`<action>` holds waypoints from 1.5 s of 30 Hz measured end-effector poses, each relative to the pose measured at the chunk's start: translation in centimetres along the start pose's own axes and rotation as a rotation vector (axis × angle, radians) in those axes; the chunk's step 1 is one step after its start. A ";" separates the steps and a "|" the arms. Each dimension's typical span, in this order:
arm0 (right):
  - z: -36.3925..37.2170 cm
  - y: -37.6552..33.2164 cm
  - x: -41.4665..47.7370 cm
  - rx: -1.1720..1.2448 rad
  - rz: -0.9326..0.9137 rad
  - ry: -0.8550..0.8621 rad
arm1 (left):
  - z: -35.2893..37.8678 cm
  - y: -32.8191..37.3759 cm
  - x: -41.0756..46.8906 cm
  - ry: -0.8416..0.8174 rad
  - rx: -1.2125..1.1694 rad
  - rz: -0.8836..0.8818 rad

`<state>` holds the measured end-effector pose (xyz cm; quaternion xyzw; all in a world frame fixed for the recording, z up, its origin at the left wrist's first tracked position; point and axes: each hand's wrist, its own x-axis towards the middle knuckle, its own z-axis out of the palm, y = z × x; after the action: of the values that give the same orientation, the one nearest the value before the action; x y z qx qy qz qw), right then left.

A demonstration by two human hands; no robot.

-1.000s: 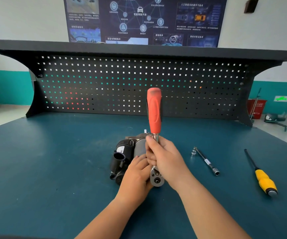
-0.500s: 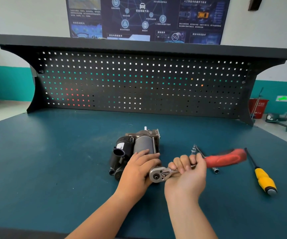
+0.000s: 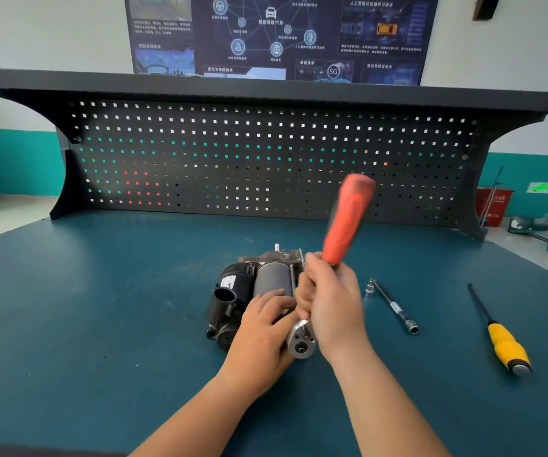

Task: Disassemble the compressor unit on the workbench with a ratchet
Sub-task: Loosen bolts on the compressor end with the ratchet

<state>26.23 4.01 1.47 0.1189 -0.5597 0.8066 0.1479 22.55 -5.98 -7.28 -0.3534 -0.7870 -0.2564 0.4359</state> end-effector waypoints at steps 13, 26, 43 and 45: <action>0.3 0.5 -0.1 -0.085 -0.013 -0.061 | -0.1 -0.3 0.1 -0.015 -0.082 0.020; -2.1 1.6 -1.9 0.655 0.038 0.519 | -0.4 0.3 0.3 -0.030 -0.009 -0.045; 1.5 -0.6 1.0 -0.377 0.027 -0.217 | -0.1 0.3 0.4 0.014 -0.036 -0.011; 1.1 -0.9 1.0 -0.221 0.115 -0.203 | -0.2 0.4 0.4 0.005 -0.043 -0.021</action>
<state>25.69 3.37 3.03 0.1507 -0.6631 0.7310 0.0564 22.77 -5.76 -6.82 -0.3539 -0.7838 -0.2788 0.4273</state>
